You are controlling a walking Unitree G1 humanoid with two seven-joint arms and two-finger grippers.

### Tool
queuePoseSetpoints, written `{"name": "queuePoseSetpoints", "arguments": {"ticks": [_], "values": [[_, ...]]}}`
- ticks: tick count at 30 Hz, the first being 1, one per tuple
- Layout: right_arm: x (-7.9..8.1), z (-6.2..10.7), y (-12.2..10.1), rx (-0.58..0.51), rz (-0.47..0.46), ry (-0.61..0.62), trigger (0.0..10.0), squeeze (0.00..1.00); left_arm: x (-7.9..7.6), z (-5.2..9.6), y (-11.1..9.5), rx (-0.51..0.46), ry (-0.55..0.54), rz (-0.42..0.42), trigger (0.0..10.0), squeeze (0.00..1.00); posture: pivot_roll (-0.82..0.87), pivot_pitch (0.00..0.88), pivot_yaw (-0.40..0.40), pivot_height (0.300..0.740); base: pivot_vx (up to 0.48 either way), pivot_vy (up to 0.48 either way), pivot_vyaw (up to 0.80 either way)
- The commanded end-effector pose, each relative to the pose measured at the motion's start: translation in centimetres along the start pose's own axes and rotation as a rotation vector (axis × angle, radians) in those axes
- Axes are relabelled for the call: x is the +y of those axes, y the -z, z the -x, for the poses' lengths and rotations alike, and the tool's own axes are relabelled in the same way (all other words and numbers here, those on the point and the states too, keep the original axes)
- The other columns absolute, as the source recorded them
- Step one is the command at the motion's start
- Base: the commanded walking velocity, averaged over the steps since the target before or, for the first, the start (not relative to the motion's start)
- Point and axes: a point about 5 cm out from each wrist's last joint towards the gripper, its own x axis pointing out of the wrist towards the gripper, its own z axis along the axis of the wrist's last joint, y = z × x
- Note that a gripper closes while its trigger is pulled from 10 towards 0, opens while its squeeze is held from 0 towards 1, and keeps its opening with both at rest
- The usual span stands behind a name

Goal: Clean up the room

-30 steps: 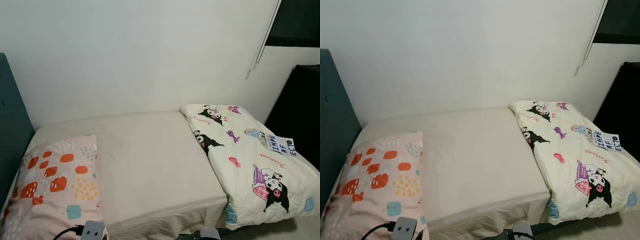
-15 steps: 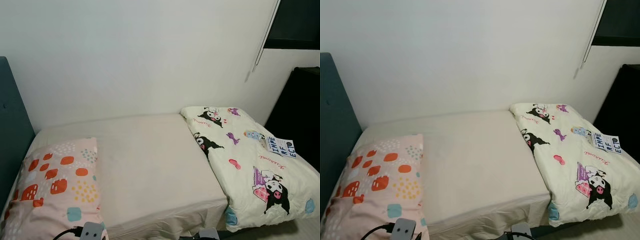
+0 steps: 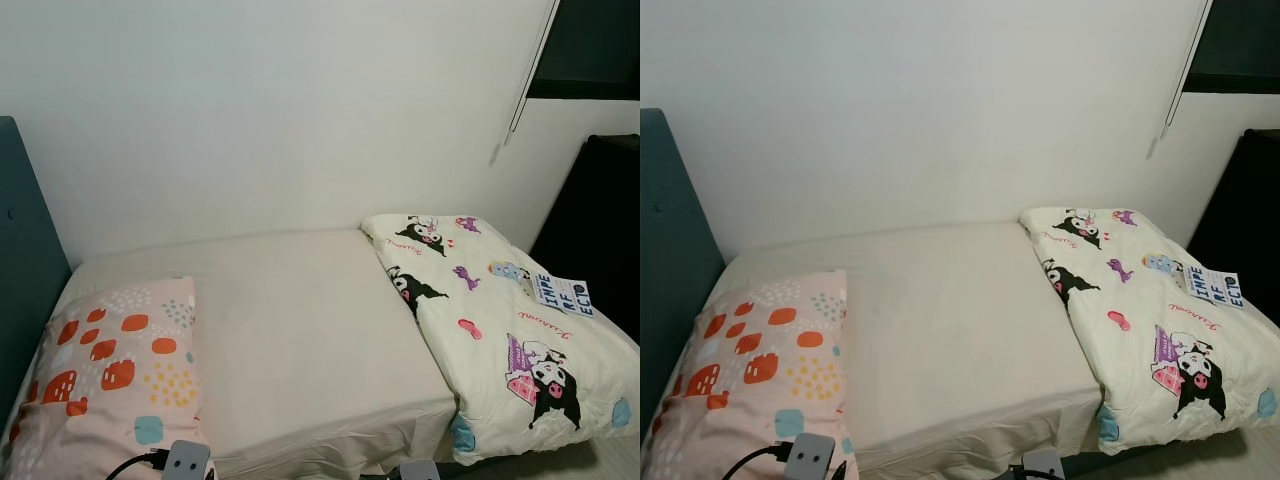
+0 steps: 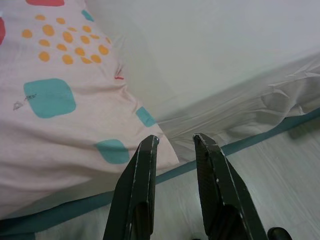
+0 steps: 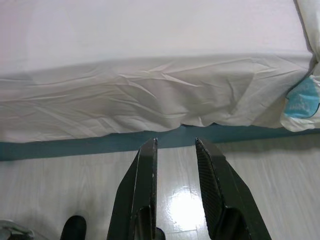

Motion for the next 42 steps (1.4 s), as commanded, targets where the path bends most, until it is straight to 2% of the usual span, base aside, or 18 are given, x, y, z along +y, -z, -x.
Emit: {"name": "queuePoseSetpoints", "arguments": {"ticks": [1,2,4,7,8,11,13,16,18,20,22,23,25,27,30,33,37,42], "values": [[-0.1,-0.1,-0.3,-0.024,-0.026,0.009,10.0,0.0,-0.3,-0.1,0.0,0.003,-0.017,0.037,10.0,0.0,0.06,0.0,-0.066,0.74,0.0,0.0,0.0],[0.0,-0.2,-0.5,-0.028,-0.036,0.01,10.0,0.0,-0.4,-0.2,-0.3,-0.011,-0.001,0.001,10.0,0.0,0.06,0.0,-0.067,0.74,0.0,0.0,0.0],[0.0,-0.2,-0.5,-0.029,-0.038,0.011,10.0,0.0,-0.5,-0.2,-0.4,-0.016,0.008,-0.013,10.0,0.0,0.06,0.0,-0.067,0.74,0.0,0.0,0.0],[0.0,-0.5,-0.8,-0.023,-0.032,0.014,10.0,0.0,-0.9,-0.7,-0.9,-0.023,-0.02,0.017,10.0,0.0,0.06,0.0,-0.069,0.74,0.0,0.0,0.0],[0.0,-0.9,-1.1,-0.015,-0.012,0.016,10.0,0.0,-1.2,-1.2,-1.2,-0.016,0.004,0.013,10.0,0.0,0.06,0.0,-0.072,0.74,0.0,0.0,0.0],[-0.1,-1.1,-1.3,-0.013,-0.003,0.017,10.0,0.0,-1.3,-1.3,-1.3,-0.007,0.022,0.005,10.0,0.0,0.06,0.0,-0.073,0.74,0.0,0.0,0.0],[-0.1,-1.8,-2.6,-0.053,-0.004,0.013,10.0,0.0,-1.0,-1.8,-1.7,-0.008,-0.001,0.01,10.0,0.0,0.05,0.0,-0.079,0.74,0.0,0.0,0.0],[-0.4,-2.2,-3.2,-0.066,-0.062,0.048,10.0,0.0,-0.3,-1.9,-1.6,0.006,-0.079,0.037,10.0,0.0,0.04,0.0,-0.076,0.74,0.0,0.0,0.0],[-0.5,-2.4,-3.5,-0.062,-0.086,0.058,10.0,0.0,-1.1,-1.9,-1.6,0.002,0.01,-0.023,10.0,0.0,0.05,0.008,-0.069,0.74,0.0,0.0,0.0],[-0.3,-2.5,-3.6,-0.059,-0.087,0.043,10.0,0.0,-1.5,-1.8,-1.5,0.006,0.054,-0.069,10.0,0.0,0.05,0.008,-0.069,0.74,0.0,0.0,0.0],[-0.3,-2.5,-3.6,-0.059,-0.086,0.038,10.0,0.0,-1.5,-1.8,-1.4,0.008,0.054,-0.075,10.0,0.0,0.05,0.008,-0.069,0.74,0.0,0.0,0.0],[-0.2,-2.5,-3.3,-0.039,-0.041,0.038,10.0,0.0,-1.5,-1.8,-1.4,0.004,0.041,-0.046,10.0,0.0,0.04,0.023,-0.061,0.74,0.0,0.0,0.0],[-0.1,-2.5,-3.2,-0.032,-0.028,0.039,10.0,0.0,-1.5,-1.8,-1.4,0.004,0.037,-0.038,10.0,0.0,0.04,0.023,-0.061,0.74,0.0,0.0,0.0],[-0.2,-2.5,-2.9,-0.007,-0.036,0.051,10.0,0.0,-1.5,-1.7,-1.2,0.008,0.056,-0.065,10.0,0.0,0.04,0.031,-0.061,0.74,0.0,0.0,0.0],[-0.5,-2.2,-2.4,0.019,-0.002,0.063,10.0,0.0,-1.1,-1.7,-0.9,0.033,0.046,-0.075,10.0,0.0,0.04,0.04,-0.055,0.74,0.0,0.0,0.0],[-1.1,-2.0,-1.9,0.043,-0.009,0.095,10.0,0.0,-0.9,-1.7,-0.9,0.033,0.03,-0.079,10.0,0.0,0.04,0.041,-0.052,0.74,0.0,0.0,0.0],[-1.9,-1.8,-1.7,0.043,-0.07,0.138,10.0,0.0,-0.9,-1.7,-0.8,0.038,0.024,-0.077,10.0,0.0,0.04,0.047,-0.054,0.74,0.0,0.0,0.0],[-2.0,-1.6,-1.5,0.046,-0.071,0.129,10.0,0.0,-0.9,-1.7,-0.8,0.045,0.016,-0.018,10.0,0.0,0.03,0.059,-0.059,0.74,0.0,0.0,0.0]]}}
